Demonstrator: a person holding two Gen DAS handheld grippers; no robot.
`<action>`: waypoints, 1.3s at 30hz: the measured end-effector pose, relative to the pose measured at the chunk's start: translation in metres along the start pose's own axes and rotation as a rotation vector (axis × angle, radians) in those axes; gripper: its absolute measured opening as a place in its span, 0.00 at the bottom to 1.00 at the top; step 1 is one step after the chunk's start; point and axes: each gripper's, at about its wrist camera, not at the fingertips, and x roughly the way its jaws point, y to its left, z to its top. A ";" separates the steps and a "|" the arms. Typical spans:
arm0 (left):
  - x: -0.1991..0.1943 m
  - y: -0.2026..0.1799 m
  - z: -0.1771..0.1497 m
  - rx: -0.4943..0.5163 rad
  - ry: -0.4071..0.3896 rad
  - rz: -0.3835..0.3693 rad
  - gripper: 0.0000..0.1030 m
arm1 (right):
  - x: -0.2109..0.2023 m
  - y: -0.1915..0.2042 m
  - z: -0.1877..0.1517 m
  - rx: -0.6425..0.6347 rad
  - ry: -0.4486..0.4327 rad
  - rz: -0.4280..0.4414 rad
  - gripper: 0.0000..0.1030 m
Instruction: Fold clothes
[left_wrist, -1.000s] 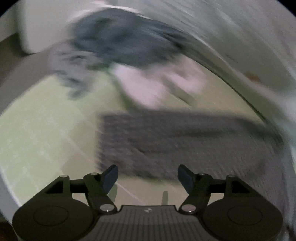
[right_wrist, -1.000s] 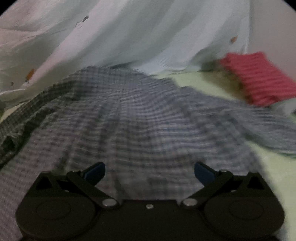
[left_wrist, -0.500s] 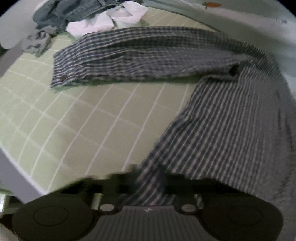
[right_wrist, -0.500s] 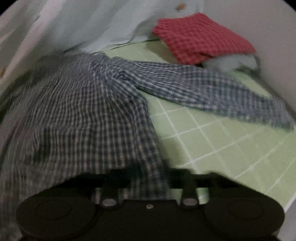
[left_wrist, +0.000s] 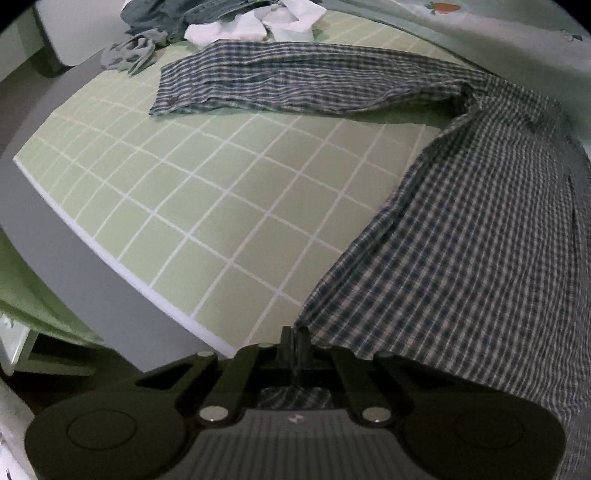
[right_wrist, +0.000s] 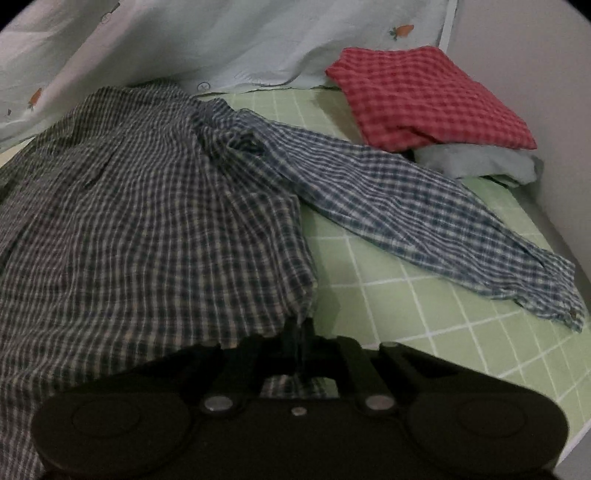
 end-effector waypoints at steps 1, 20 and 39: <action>-0.001 0.000 0.002 -0.008 0.000 -0.001 0.04 | 0.000 0.000 0.001 0.000 0.009 -0.001 0.06; 0.001 0.059 0.128 -0.093 -0.157 0.016 0.92 | -0.001 0.144 0.043 0.063 -0.040 0.157 1.00; 0.106 0.104 0.250 -0.165 -0.063 0.125 0.96 | 0.175 0.309 0.235 -0.151 -0.096 0.145 1.00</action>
